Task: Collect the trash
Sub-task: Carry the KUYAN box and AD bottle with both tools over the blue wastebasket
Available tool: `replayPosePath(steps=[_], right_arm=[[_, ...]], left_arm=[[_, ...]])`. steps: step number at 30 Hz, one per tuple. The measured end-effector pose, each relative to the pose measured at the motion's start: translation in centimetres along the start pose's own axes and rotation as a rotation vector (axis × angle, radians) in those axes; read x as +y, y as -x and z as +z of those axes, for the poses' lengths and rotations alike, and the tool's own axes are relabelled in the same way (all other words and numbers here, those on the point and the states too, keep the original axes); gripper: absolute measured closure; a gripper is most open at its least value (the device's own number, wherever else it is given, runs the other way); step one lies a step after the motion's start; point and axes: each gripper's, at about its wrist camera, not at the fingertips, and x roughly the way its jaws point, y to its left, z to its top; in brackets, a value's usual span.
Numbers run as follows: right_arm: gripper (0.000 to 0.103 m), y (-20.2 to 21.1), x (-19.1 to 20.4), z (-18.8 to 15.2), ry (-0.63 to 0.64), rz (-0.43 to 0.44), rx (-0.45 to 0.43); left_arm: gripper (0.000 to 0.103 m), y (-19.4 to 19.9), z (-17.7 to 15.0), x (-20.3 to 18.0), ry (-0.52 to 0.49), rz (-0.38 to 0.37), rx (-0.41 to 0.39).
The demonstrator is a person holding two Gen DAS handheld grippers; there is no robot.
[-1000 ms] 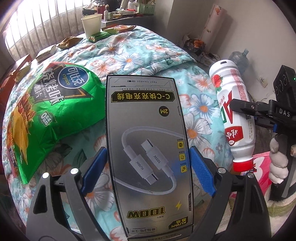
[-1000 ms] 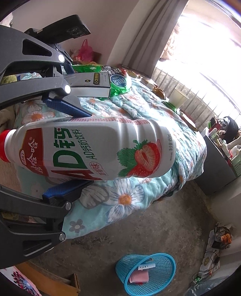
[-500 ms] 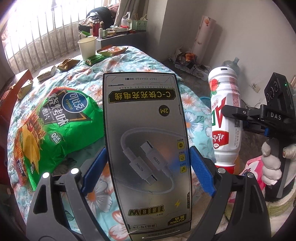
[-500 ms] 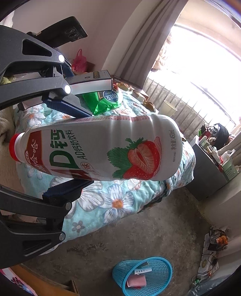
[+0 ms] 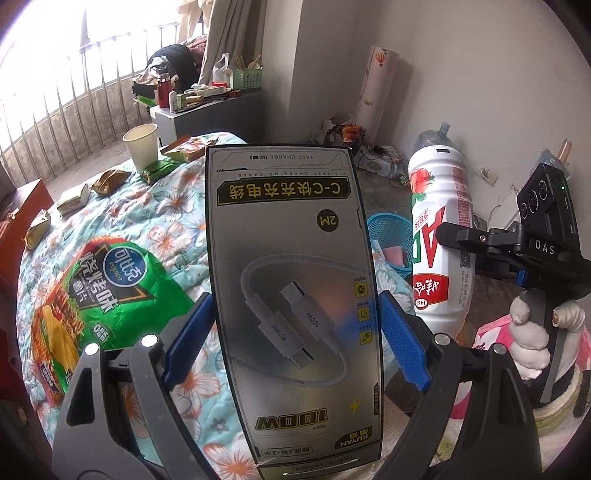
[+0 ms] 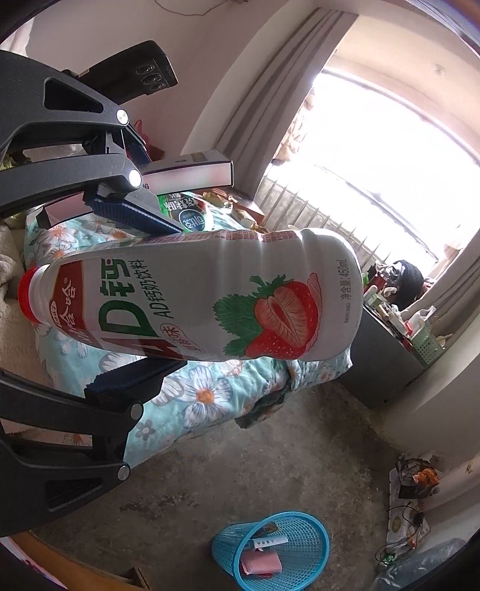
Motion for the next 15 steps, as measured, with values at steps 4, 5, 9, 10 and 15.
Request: replayPosePath(steps=[4,5,9,10,15], right_arm=[[0.04,2.2,-0.9,0.5,-0.02,0.016,-0.057],[0.04,2.9,-1.3,0.6,-0.026,0.017,-0.074],[0.04,6.0,-3.0,1.2,-0.055,0.0,-0.158],[0.04,7.0,-3.7,1.4,-0.067,-0.006,-0.183],[0.04,12.7,-7.8,2.1,-0.134,-0.086,-0.327]], left_arm=[[0.019,-0.4,1.8,-2.0,-0.043,-0.042,-0.015],[0.019,-0.6,2.3,-2.6,-0.054,-0.053,-0.019],[0.019,-1.9,4.7,-5.1,-0.104,-0.112,-0.03],[0.019,-2.4,5.3,-5.9,-0.114,-0.126,-0.028],[0.019,-5.9,8.7,-10.8,-0.202,-0.206,-0.011]])
